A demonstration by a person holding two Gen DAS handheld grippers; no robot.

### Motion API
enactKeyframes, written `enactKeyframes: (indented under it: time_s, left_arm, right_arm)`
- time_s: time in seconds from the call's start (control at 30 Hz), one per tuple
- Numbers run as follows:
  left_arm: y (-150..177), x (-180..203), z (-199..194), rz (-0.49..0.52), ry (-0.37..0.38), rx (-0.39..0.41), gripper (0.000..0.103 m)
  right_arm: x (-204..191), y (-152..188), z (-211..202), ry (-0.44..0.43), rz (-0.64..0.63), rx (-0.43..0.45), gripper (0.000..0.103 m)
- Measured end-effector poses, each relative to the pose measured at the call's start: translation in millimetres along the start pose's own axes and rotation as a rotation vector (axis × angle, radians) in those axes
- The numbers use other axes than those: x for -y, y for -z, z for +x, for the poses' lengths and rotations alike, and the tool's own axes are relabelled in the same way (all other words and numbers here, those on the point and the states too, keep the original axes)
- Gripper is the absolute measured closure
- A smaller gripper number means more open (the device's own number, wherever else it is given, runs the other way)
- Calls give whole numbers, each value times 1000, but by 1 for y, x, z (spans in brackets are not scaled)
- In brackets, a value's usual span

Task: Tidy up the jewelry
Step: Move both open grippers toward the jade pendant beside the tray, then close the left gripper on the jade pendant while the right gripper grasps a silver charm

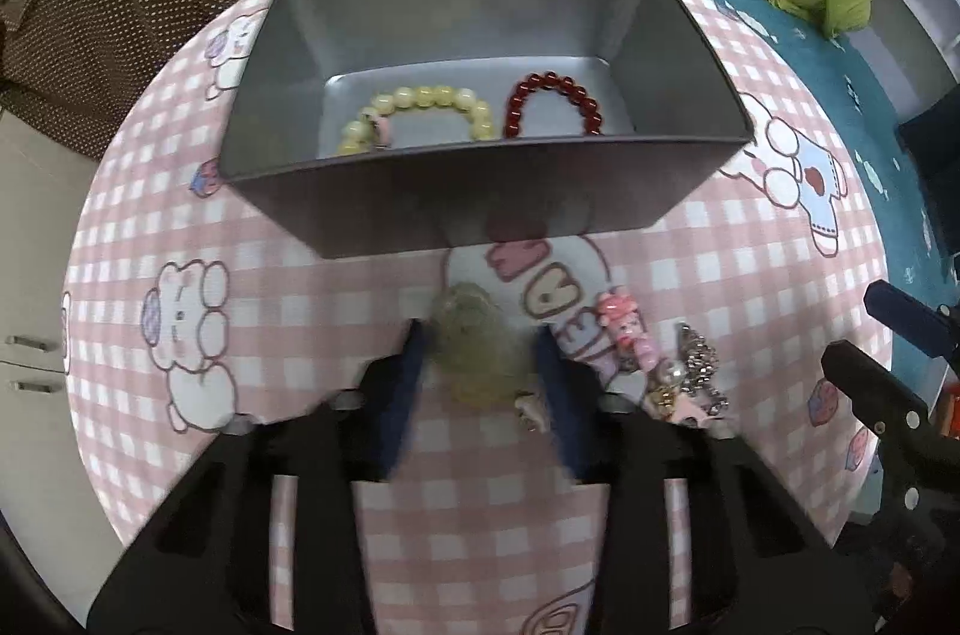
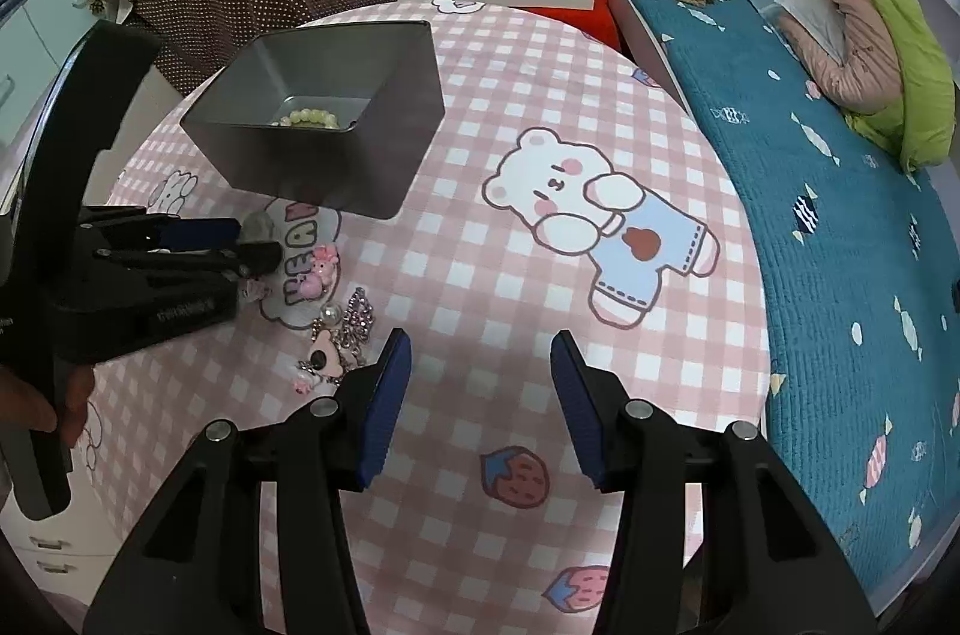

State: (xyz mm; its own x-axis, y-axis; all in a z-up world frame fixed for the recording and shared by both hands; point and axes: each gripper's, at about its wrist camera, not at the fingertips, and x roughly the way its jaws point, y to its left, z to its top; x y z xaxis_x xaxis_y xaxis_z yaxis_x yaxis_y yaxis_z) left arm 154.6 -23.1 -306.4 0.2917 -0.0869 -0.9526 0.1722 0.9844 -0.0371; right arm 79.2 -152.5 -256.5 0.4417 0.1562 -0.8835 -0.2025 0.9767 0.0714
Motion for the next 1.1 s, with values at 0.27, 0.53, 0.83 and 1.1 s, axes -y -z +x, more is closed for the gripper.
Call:
enactKeyframes:
  time_s: [0.27, 0.53, 0.83, 1.1]
  left_arm:
    - [6, -20, -11, -67, 45, 15, 70]
    - [23, -41, -42, -93, 54, 55, 70]
    - [31, -59, -49, -126, 60, 52, 70]
    - [31, -60, -44, -113, 71, 41, 70]
  right_arm:
    - [-18, -7, -5, -33, -37, 26, 57]
    - [-50, -18, 7, -92, -124, 39, 63]
    - [-89, -22, 33, -92, -258, 3, 85]
    - [-79, -24, 41, -53, -213, -8, 103]
